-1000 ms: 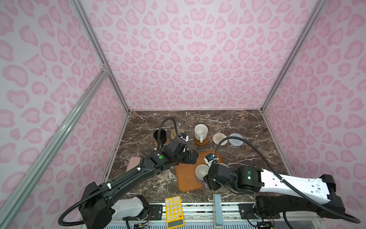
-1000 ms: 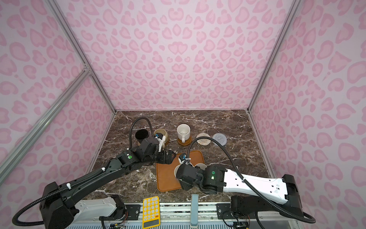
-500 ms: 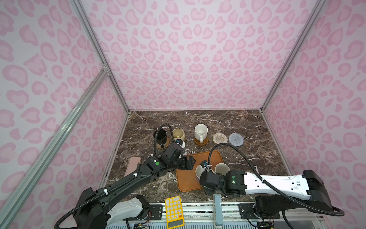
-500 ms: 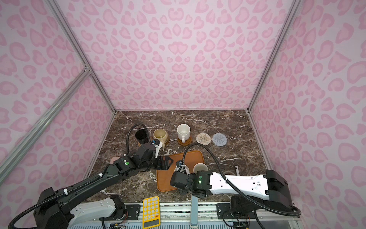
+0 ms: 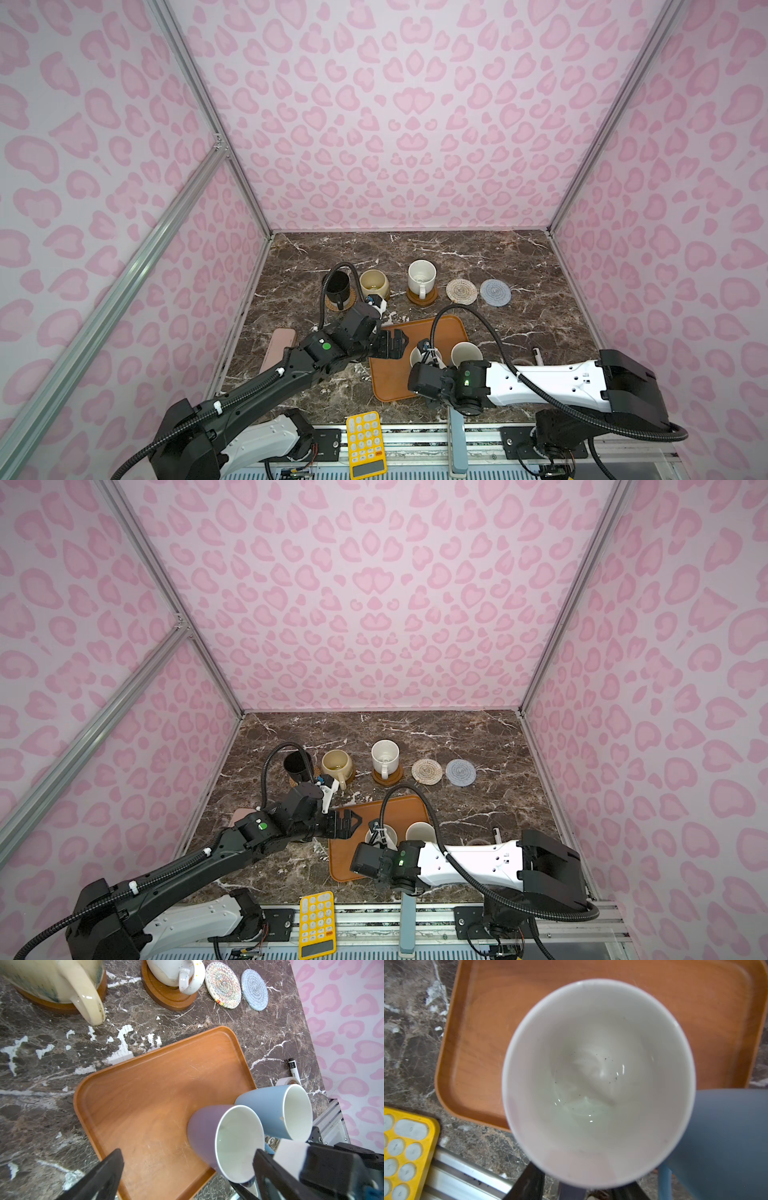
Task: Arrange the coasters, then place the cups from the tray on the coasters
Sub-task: 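Lower the right gripper onto the lavender mug on the tray and close it, then lift the lavender mug with the right gripper toward the coasters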
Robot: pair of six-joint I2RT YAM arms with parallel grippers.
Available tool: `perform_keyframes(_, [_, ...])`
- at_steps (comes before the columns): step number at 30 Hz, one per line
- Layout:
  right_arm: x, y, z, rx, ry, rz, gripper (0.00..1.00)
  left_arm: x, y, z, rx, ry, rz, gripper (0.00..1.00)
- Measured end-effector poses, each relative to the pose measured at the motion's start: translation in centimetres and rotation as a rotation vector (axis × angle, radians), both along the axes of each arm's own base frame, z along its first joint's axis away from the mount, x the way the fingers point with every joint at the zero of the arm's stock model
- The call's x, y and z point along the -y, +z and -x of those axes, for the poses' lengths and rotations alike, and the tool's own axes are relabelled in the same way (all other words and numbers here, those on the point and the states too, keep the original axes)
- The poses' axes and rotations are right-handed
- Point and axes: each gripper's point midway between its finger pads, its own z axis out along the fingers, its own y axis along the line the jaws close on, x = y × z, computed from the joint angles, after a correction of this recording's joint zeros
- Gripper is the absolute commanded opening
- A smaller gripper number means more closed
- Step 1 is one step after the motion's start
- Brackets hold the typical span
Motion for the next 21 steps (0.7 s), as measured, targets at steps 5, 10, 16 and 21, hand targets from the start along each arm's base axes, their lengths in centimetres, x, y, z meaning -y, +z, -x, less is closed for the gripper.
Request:
perform_keyframes(5, [-0.1,-0.6,-0.8,0.03,-0.022,0.02,0.4,-0.5,-0.1,0.0,0.0,0.016,0.004,0.99])
perform_keyframes(10, [-0.2,-0.9,-1.3,0.051,-0.044,0.016,0.3,-0.9,0.0,0.3,0.011,0.027,0.014,0.99])
perform_keyframes(16, [-0.6,-1.2,-1.6,0.065,-0.049,0.003,0.16,-1.4,0.2,0.4,0.024,0.044,0.019,1.0])
perform_keyframes(21, [-1.3,-0.8,-1.9,0.075,-0.049,-0.013,0.04,-1.4,0.5,0.4,0.032,0.045,0.027,1.0])
